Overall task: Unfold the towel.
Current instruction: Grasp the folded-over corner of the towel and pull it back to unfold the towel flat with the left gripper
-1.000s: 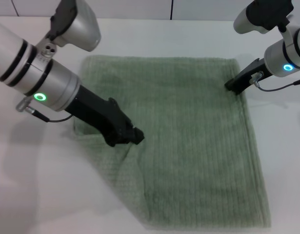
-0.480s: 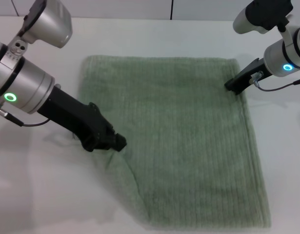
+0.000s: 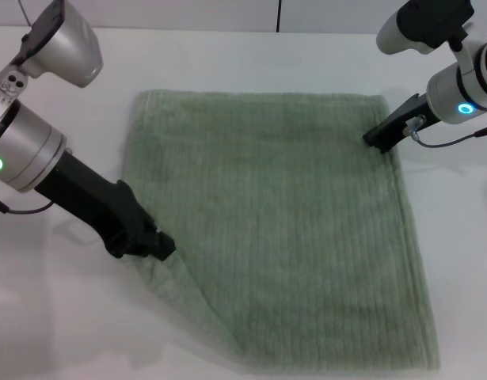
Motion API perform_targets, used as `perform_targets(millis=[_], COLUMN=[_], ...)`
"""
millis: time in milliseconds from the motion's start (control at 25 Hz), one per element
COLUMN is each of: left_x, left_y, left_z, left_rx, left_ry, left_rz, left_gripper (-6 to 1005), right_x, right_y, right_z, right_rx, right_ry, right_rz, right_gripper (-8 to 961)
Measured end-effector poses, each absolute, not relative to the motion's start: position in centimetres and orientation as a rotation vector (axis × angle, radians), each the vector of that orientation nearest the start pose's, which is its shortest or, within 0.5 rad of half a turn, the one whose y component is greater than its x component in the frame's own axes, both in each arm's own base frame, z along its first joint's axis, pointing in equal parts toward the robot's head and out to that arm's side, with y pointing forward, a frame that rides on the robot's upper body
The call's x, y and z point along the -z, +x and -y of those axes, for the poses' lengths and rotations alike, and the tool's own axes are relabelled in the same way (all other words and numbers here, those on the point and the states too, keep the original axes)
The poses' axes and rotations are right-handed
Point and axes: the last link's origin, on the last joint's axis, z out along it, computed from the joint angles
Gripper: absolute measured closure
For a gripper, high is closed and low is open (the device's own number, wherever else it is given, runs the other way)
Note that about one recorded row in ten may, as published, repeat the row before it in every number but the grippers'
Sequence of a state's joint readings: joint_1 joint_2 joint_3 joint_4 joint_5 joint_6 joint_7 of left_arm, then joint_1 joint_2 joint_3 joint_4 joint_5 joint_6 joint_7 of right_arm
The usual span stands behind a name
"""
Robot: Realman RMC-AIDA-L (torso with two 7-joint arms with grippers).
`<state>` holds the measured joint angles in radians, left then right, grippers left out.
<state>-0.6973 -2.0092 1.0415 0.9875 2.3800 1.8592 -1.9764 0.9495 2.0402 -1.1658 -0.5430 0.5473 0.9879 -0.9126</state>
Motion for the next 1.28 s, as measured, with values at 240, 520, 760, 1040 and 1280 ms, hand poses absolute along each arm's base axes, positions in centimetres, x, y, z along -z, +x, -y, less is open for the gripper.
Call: perform_targets(millis=[240, 520, 760, 1040, 1280], left_x=[-2.3, -2.6, -3.8, -4.0, -4.6], left_y=[-21.4, -22.2, -22.7, -23.6, -23.6], left_z=[-32.9, -32.8, -33.1, -32.8, -33.2], left_rx=[-0.325, -0.344, -0.293, -0.327, -0.260], left_ry=[-3.155, -3.128, -3.095, -3.084, -3.063], left_rz=[0.824, 0.804, 0.876, 0.903, 0.867], left_gripper=[974, 975, 936, 818, 670], right_x=[4.2, 4.2, 4.2, 4.3, 4.4], right_y=[21.1, 20.9, 20.9, 20.7, 20.7], right_z=[-44.0, -44.1, -44.0, -44.0, -44.0], right_rx=[0.402, 0.403, 0.403, 0.401, 0.399], right_ry=[-2.533, -2.535, -2.537, -2.539, -2.538], right_rz=[-0.768, -0.762, -0.761, -0.759, -0.758], right_gripper=[953, 954, 954, 953, 953])
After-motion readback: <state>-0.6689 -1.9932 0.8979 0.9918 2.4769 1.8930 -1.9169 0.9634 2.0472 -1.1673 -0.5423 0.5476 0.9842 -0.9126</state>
